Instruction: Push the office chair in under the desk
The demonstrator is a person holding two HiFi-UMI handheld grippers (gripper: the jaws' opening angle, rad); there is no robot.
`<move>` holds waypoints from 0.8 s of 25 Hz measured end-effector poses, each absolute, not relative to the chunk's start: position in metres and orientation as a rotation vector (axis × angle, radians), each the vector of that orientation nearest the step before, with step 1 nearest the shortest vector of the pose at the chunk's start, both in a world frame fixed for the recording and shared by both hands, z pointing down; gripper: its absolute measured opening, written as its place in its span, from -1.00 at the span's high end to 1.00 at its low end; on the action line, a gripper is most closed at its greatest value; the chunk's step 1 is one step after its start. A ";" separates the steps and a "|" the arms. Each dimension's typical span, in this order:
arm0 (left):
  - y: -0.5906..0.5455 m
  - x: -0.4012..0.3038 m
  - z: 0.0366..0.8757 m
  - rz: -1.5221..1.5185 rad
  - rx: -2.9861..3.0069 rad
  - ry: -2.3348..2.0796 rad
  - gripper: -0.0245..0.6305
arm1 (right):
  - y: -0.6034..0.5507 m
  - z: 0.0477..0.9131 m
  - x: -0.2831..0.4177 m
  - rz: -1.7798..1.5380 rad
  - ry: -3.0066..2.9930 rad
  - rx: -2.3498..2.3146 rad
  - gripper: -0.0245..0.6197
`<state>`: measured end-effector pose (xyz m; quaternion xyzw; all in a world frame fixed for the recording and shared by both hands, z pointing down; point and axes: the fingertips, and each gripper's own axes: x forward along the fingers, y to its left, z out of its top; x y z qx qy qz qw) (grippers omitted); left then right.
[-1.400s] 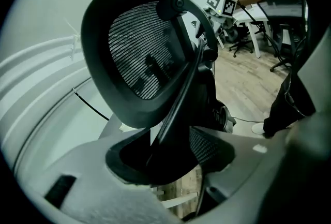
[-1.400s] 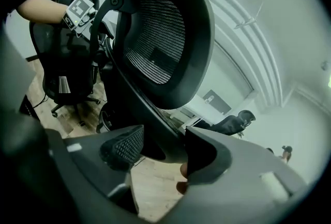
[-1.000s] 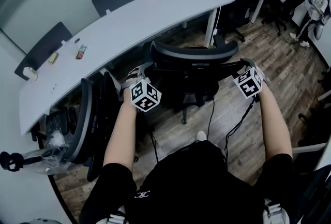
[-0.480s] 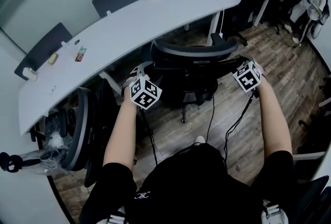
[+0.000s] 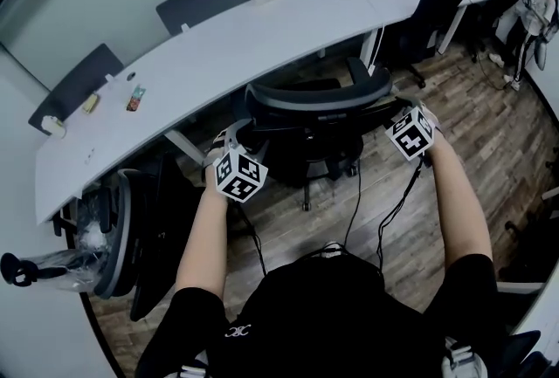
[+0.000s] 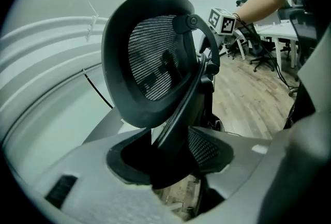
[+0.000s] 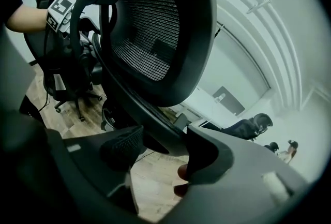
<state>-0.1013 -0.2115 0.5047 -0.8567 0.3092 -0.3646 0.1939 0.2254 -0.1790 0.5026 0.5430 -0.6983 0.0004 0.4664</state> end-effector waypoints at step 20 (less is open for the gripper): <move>-0.285 -0.067 0.503 -1.117 -2.336 1.070 0.25 | -0.302 0.498 0.261 -0.079 -1.793 1.177 0.10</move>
